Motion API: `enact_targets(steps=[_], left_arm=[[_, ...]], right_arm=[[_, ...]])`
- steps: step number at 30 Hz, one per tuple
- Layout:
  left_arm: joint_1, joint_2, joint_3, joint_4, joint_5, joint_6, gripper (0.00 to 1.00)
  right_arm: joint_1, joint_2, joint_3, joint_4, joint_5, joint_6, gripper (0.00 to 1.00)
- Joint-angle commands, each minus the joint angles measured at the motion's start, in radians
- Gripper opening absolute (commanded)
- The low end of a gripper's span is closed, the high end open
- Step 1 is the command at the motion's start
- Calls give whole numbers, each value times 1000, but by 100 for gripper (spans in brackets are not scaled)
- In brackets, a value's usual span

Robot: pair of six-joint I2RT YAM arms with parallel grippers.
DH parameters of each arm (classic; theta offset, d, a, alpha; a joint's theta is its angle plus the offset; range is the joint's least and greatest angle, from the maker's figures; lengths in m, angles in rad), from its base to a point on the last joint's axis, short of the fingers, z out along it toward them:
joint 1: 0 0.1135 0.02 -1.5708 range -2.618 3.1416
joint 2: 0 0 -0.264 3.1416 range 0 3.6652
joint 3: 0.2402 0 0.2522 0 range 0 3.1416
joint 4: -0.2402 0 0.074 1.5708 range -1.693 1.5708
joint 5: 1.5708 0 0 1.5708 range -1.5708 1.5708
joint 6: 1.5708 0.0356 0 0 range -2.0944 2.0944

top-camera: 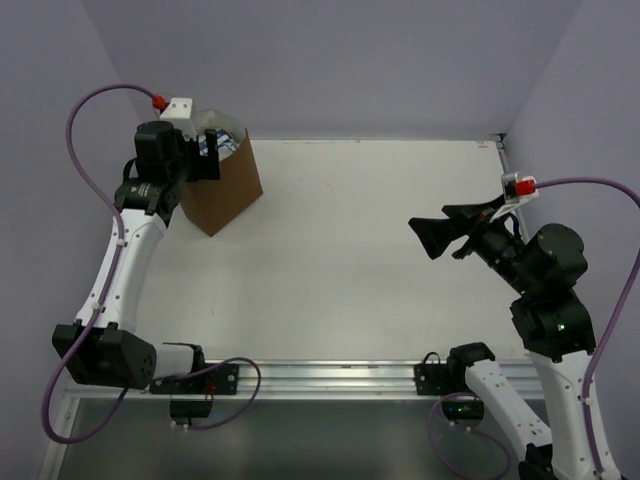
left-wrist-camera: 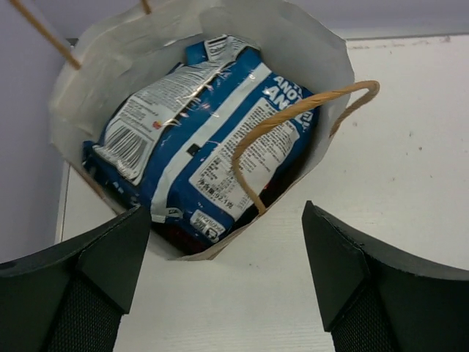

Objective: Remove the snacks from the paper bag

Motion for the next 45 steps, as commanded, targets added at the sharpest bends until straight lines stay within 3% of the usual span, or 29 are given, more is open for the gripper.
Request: enact_targets(steps=[1,7,10,13,14,16,17,18,24,32,37,40,42,43,45], left_arm=[[2,63,46,69,157,111,90],[2,128,46,60,231,176,81],[2,183,61,48,243,179,71],[2,218,65,60,320,182,50],[2,223,66,63,346,183,34],[-4,229,77,51,404,183,17],[-7,231,89,44,415,183,4],[-21,220,91,35,420,183,0],[-104,146,94,8,404,150,0],[-365,74,6,9,319,-37,0],[-594,60,-4,5,156,-152,0],[-644,59,-12,3,127,-206,0],[-664,57,-14,-6,116,-229,11],[-667,57,-9,-15,118,-238,31],[-667,53,20,-51,105,-249,58]], right_arm=[[5,-3,-2,55,-53,17,99],[5,-12,-13,53,-39,8,99],[3,-12,-24,56,-37,9,99],[3,-14,-25,56,-37,9,99],[5,-14,-25,56,-31,8,99],[5,-15,-25,55,-28,8,99],[5,-17,-25,55,-26,6,99],[5,-18,-25,56,-23,8,99],[5,-31,-33,62,-19,6,99],[5,-69,-45,53,35,-8,99],[5,-74,-41,46,41,-12,99],[5,-77,-42,44,47,-15,99],[3,-78,-44,44,52,-15,99],[3,-77,-44,44,52,-15,99],[3,-75,-41,39,49,-17,99]])
